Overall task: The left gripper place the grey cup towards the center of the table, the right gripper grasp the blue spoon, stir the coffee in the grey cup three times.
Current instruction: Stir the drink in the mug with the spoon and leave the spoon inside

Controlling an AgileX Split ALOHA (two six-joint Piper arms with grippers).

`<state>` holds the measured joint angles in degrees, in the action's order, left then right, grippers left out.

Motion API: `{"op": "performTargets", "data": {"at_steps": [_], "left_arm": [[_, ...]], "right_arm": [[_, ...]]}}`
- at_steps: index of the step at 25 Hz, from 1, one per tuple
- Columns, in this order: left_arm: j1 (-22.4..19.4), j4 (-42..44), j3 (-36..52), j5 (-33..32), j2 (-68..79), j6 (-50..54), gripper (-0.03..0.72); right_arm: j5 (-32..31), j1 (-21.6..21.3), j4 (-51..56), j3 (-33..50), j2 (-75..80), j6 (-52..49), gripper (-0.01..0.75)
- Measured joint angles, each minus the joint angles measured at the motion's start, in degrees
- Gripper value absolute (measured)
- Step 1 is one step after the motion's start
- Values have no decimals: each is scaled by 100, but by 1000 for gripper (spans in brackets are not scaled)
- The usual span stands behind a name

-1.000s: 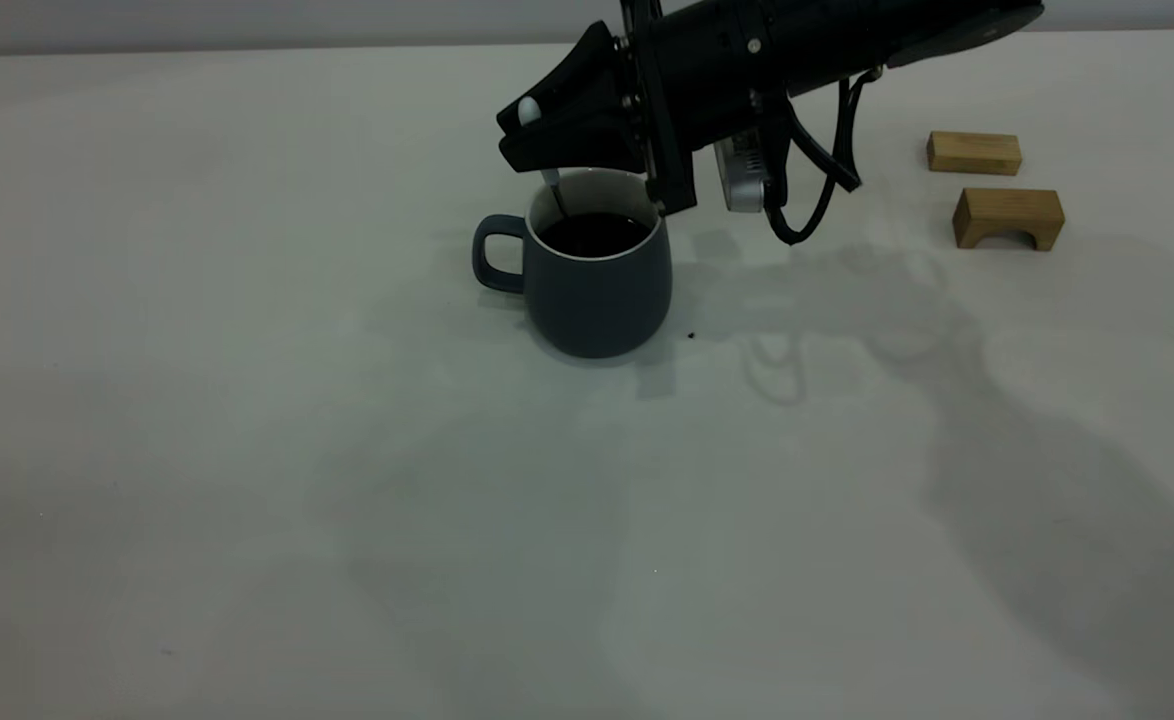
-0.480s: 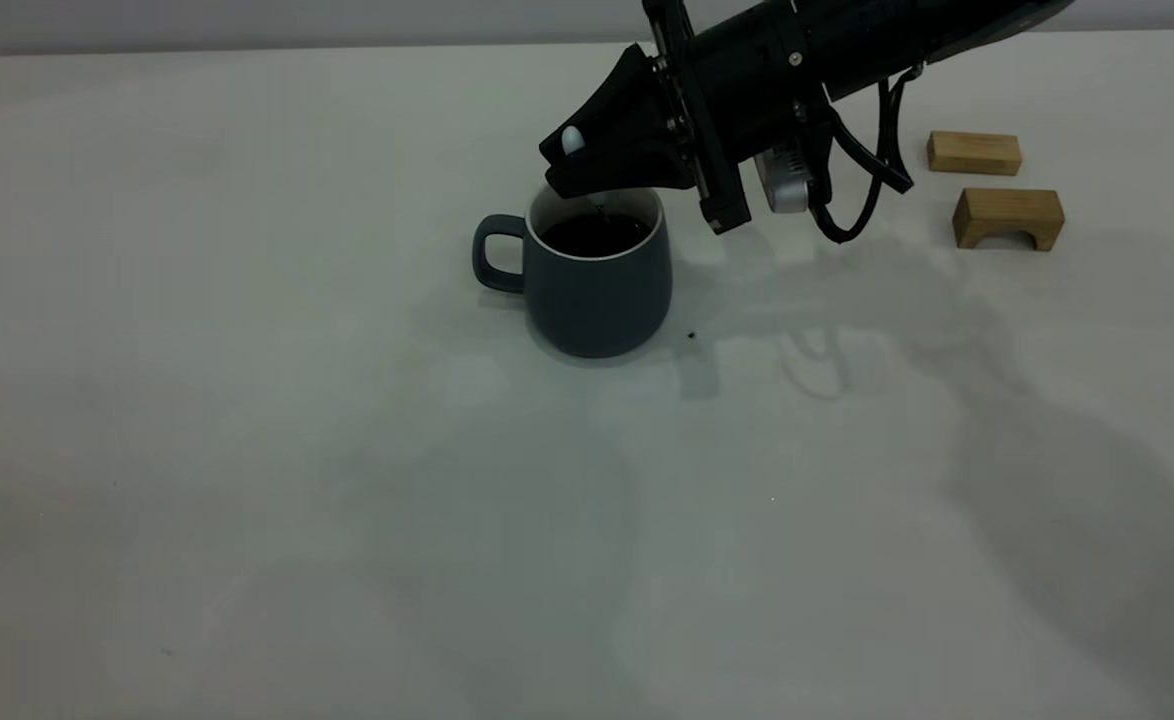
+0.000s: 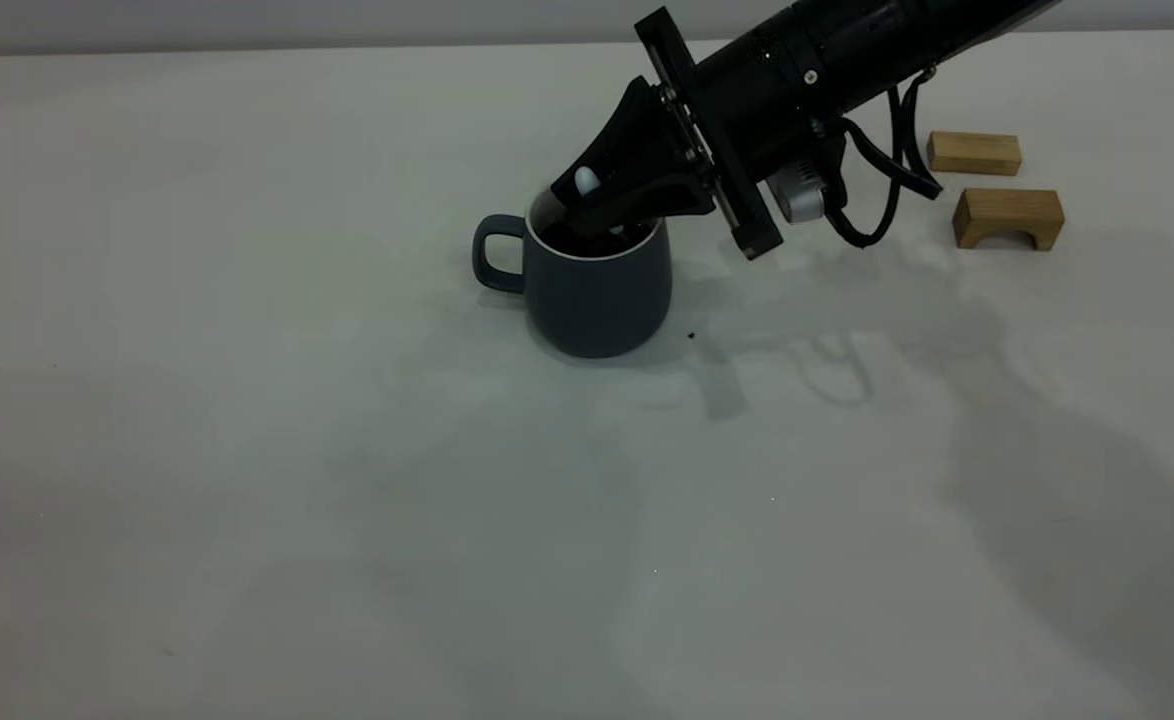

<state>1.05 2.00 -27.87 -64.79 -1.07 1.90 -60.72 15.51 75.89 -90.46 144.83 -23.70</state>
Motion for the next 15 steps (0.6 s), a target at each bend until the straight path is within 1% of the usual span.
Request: {"op": "performTargets", "data": {"at_steps": [4,6,7,13,15], "left_arm": [[0,0,0,0,0,0,297],[0,0,0,0,0,0,297],[0,0,0,0,0,0,297],[0,0,0,0,0,0,297],[0,0,0,0,0,0,297]], "right_arm": [[-58,0,-156,-6,0,281,155],[-16,0,-248,-6,0,426,193],[12,0,-278,-6,0,506,222],[9,0,-352,-6,0,1033,486],[9,0,-453,-6,-61,1209,560]]}}
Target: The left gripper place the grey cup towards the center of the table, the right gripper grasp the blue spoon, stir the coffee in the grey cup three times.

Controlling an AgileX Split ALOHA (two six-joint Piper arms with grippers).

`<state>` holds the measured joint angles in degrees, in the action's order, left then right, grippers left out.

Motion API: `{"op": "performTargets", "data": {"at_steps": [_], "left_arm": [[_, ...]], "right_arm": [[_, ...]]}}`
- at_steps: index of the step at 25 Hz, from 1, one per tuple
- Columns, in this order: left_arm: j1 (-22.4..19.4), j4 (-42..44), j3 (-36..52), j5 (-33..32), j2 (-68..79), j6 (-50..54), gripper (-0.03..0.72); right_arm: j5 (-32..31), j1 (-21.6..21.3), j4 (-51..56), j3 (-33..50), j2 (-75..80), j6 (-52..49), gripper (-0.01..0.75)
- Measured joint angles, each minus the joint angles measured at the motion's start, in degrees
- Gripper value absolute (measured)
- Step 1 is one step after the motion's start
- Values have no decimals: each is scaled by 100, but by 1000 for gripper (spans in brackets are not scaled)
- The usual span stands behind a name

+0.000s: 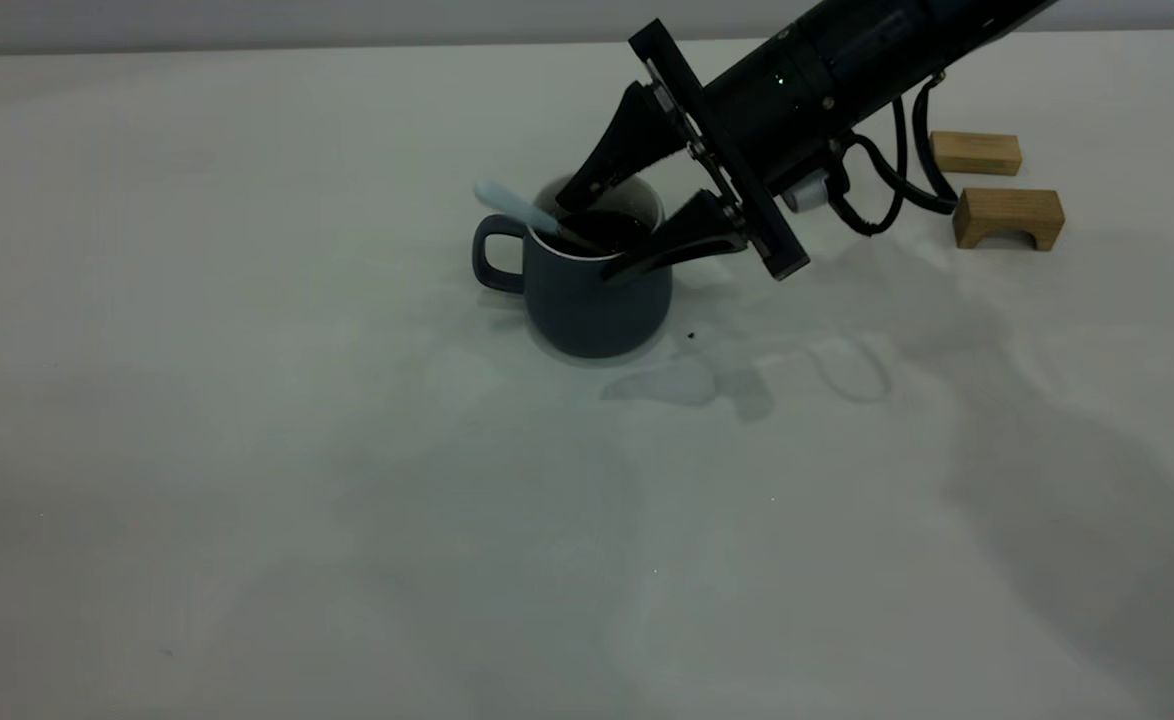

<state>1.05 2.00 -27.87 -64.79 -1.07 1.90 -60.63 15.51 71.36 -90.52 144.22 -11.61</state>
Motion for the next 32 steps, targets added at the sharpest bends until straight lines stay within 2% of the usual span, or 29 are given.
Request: {"op": "performTargets", "data": {"at_steps": [3,7,11,18,21,23,26,32], "left_arm": [[0,0,0,0,0,0,297],[0,0,0,0,0,0,297],[0,0,0,0,0,0,297],[0,0,0,0,0,0,297],[0,0,0,0,0,0,297],[0,0,0,0,0,0,297],[0,0,0,0,0,0,297],[0,0,0,0,0,0,297]], "right_arm": [[18,0,-299,0,-267,214,631],[132,0,-1113,0,-919,413,631],[240,0,-2270,0,-1718,454,559],[172,0,-4910,18,-3253,461,410],[-173,0,-5719,18,-3817,572,359],[-731,0,-6275,26,-4196,617,323],[-941,0,-6800,108,-4662,617,279],[-972,0,-7384,477,-5484,617,215]]}}
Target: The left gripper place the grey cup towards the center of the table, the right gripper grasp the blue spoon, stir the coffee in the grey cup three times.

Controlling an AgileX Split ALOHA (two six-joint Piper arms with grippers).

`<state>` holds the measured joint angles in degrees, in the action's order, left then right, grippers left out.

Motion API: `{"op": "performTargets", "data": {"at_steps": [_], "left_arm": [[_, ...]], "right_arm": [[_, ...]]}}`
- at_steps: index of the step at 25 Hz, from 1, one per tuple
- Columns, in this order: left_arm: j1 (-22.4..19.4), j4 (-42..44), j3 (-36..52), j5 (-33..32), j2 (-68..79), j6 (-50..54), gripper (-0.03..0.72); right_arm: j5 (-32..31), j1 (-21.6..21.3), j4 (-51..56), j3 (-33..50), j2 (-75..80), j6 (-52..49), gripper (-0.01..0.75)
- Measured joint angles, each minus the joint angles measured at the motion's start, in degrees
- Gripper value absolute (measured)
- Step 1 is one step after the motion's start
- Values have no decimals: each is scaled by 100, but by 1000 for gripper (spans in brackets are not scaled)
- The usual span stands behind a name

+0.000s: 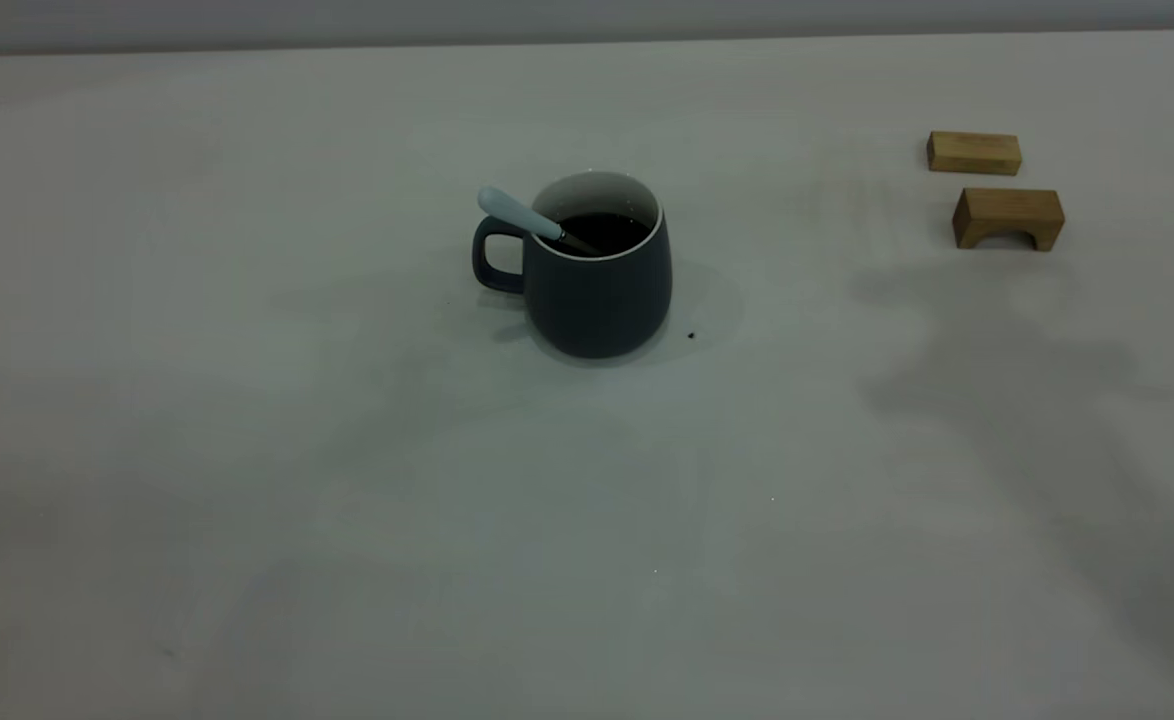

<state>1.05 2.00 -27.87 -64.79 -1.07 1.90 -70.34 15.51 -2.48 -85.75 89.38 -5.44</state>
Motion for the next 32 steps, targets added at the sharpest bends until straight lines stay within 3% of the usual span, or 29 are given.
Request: {"op": "performTargets", "data": {"at_steps": [12,18,26,32], "left_arm": [[0,0,0,0,0,0,297],[0,0,0,0,0,0,297],[0,0,0,0,0,0,297],[0,0,0,0,0,0,297]], "right_arm": [[-54,0,-212,2785,-2998,0,219],[-54,-29,-201,3700,-5084,0,230],[-59,-1001,-180,4611,-7243,189,236],[-59,-1379,17,4995,-8070,359,236]]}}
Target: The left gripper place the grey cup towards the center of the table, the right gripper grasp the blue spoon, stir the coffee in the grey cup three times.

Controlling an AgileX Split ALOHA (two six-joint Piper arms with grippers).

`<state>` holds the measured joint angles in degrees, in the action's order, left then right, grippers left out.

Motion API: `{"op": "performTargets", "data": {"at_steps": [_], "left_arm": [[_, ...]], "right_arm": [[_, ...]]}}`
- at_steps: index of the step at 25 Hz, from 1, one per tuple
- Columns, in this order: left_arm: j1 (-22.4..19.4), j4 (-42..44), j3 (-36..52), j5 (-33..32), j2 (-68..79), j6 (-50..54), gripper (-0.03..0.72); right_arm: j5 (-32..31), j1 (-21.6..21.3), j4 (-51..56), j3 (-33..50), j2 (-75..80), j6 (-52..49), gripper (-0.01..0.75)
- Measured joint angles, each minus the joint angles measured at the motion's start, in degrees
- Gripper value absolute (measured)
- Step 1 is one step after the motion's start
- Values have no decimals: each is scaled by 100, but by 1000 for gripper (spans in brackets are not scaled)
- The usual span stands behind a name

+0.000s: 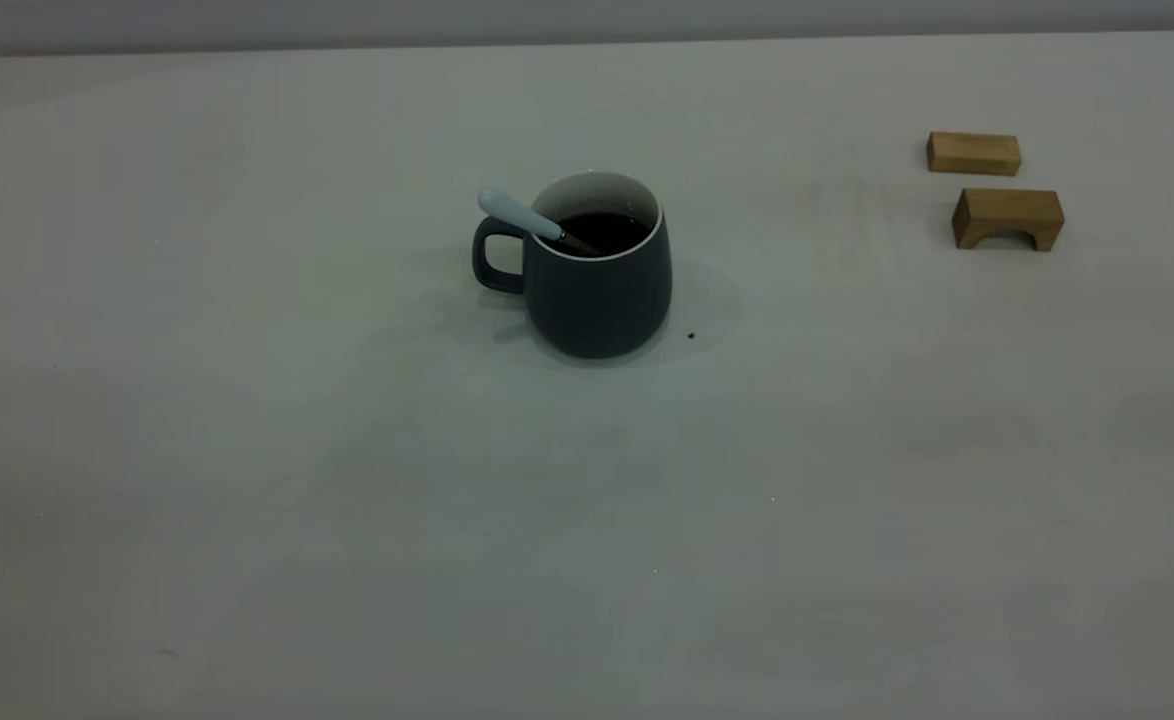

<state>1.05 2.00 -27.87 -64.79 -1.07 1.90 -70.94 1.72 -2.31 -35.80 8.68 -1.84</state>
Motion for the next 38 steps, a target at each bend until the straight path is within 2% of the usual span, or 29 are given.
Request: {"op": "performTargets", "data": {"at_steps": [6,13,38], "left_arm": [[0,0,0,0,0,0,297],[0,0,0,0,0,0,297],[0,0,0,0,0,0,297]], "right_arm": [[75,-2,231,636,-247,215,236],[463,-131,517,824,-420,680,236],[588,-183,671,887,-749,859,237]]}}
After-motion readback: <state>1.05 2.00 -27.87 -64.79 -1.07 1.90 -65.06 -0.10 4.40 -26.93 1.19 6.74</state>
